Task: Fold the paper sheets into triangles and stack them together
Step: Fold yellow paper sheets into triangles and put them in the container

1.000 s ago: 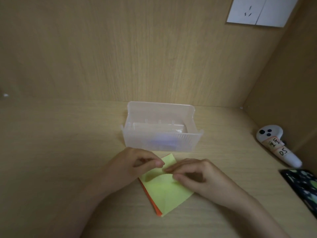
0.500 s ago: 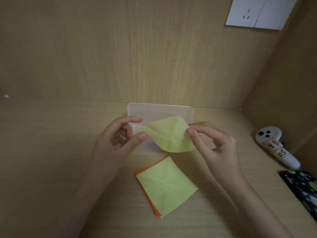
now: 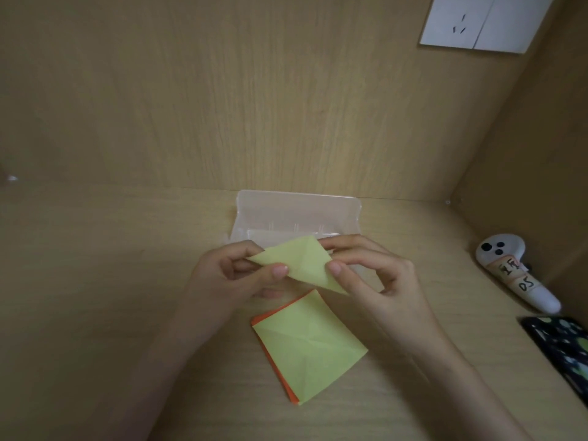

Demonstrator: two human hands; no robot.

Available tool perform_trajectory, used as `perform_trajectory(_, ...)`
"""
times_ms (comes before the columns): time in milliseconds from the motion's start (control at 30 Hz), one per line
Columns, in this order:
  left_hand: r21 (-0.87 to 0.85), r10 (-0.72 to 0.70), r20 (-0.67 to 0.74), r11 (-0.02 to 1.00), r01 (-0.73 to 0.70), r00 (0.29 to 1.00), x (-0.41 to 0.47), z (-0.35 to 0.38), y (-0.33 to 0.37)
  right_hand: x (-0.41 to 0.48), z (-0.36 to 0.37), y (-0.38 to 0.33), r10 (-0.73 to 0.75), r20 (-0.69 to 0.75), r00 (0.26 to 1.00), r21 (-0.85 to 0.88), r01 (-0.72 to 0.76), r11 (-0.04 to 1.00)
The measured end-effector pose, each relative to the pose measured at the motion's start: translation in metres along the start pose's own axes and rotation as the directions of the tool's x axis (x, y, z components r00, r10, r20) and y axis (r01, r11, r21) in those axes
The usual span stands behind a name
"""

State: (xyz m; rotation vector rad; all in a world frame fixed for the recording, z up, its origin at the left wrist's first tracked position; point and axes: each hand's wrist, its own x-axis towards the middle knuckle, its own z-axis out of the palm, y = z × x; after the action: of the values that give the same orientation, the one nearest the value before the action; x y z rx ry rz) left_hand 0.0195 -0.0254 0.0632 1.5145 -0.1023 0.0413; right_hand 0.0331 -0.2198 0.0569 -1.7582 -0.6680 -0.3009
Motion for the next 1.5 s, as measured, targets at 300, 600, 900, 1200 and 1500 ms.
perform_trajectory(300, -0.004, 0.097, -0.139, 0.995, -0.098, 0.986, -0.006, 0.008, 0.004, -0.003, 0.010, -0.002, 0.250, -0.090, 0.964, 0.277, -0.217, 0.936)
perform_trajectory(600, 0.085, 0.195, -0.267, 0.980, -0.178, 0.944, -0.010, 0.015, 0.006, 0.002, 0.015, -0.007, 0.387, -0.124, 0.914, 0.465, -0.291, 0.836)
perform_trajectory(900, 0.061, 0.164, -0.270, 0.986, -0.153, 0.949, -0.010, 0.015, 0.009, 0.009, 0.016, -0.007, 0.488, -0.056, 0.871, 0.553, -0.379, 0.742)
perform_trajectory(1200, 0.103, 0.164, -0.214, 0.984, -0.145, 0.963, -0.012, 0.016, 0.008, 0.015, 0.018, -0.020, 0.581, 0.054, 0.812, 0.480, -0.531, 0.698)
perform_trajectory(1500, 0.112, 0.166, -0.205, 0.983, -0.146, 0.964, -0.012, 0.016, 0.005, 0.016, 0.020, -0.024, 0.559, -0.079, 0.825, 0.424, -0.480, 0.768)
